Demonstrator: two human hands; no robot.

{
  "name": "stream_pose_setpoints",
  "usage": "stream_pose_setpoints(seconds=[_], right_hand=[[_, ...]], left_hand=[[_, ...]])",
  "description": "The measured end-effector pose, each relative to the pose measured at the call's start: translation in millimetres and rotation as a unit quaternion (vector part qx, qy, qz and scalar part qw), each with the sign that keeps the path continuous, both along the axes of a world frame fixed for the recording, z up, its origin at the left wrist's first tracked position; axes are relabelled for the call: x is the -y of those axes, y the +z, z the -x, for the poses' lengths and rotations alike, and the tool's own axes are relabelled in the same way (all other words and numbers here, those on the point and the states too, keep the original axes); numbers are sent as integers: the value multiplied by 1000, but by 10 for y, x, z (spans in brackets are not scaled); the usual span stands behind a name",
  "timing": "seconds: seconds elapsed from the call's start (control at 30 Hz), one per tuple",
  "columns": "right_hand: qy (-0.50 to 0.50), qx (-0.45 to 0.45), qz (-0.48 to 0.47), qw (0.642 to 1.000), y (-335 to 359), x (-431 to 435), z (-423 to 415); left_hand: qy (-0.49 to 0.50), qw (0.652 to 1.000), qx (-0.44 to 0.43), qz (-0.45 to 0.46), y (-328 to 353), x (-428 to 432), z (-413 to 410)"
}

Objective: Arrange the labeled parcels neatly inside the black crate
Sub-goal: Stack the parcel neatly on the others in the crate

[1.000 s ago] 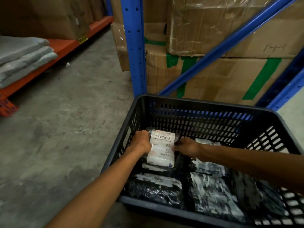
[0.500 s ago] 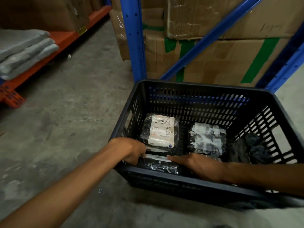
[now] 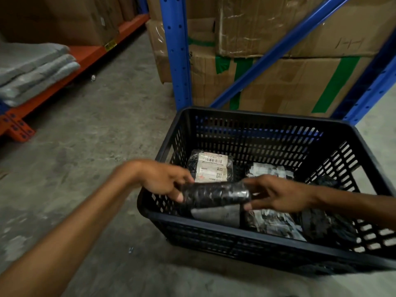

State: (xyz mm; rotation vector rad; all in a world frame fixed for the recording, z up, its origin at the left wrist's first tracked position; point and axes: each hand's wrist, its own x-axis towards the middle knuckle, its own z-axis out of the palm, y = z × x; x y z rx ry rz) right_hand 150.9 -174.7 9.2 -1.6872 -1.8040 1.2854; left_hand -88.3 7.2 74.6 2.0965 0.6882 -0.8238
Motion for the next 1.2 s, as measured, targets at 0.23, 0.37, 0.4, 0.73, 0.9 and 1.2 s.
stream_pose_setpoints(seconds=[0.23,0.37,0.4,0.73,0.9,1.2], right_hand=[[-206,-279,35,937,398,-215,-332],[-331,-324,59,884,293,-342,-313],[-357,-318,62,876,254,-369,-294],[-401,-223,91,884,-127,-635,-99],[-357,-178,139,906,-336,-1038,-94],[-268,-65,104,956,-537,-1210,-219]], left_hand=[[283,898,314,122,333,-225,-10],[445,762,422,207,59,-49,-298],[435,777,420,175,-36,-13,-347],[359,877,319,-15,-591,-182,-679],[337,888,272,-153,-773,-406,-858],[254,903,198,-286,-1002,-459,-1009]])
